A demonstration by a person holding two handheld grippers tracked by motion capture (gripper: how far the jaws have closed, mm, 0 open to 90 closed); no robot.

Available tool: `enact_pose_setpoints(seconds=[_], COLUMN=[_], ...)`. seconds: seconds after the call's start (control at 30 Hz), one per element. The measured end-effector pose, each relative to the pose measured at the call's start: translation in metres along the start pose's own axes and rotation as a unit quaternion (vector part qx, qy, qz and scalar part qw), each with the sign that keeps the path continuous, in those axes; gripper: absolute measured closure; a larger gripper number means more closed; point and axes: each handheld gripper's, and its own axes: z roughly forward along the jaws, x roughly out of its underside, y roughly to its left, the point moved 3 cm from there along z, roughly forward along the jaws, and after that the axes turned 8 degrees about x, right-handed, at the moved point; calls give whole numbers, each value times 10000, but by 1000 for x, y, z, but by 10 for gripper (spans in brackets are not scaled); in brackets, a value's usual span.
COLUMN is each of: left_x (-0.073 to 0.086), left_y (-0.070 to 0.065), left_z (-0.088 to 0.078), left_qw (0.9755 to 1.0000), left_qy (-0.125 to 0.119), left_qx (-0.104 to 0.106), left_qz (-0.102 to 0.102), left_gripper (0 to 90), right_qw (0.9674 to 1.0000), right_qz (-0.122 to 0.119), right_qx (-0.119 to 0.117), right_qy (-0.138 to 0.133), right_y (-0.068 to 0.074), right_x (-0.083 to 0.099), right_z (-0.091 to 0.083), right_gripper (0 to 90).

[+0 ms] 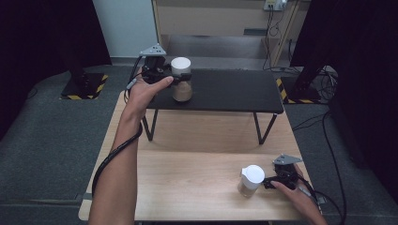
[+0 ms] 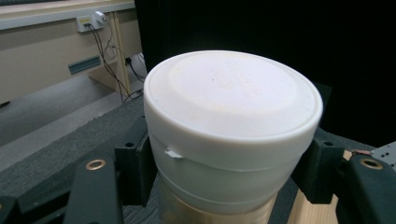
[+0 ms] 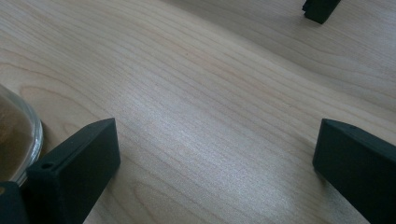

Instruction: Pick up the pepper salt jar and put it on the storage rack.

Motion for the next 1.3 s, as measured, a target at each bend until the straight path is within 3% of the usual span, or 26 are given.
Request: enact_pose_setpoints(seconds=[0.33, 0.9, 1.03, 1.13, 1.3], left_x=[3, -9, -12, -10, -4], left_y=[5, -3, -5, -9, -20], left_z=[-2, 2, 2, -6, -23], left_qw=[9998, 9994, 9986, 9986, 9976], left_qy=[-42, 293, 429, 319, 344], left_qx=[-32, -168, -305, -401, -583], left_qz=[-175, 64, 75, 97, 105], left_gripper=[329, 314, 196, 131, 44], right_qw=[10000, 10000, 10000, 10000, 10000], right_qz=[0, -3, -3, 3, 4], right_qx=[-1, -2, -2, -4, -5], right_qy=[0, 1, 1, 2, 3], right_y=[0, 0, 0, 0, 0], right_x=[0, 0, 0, 0, 0], right_z=[0, 0, 0, 0, 0], right_gripper=[15, 15, 15, 15, 15])
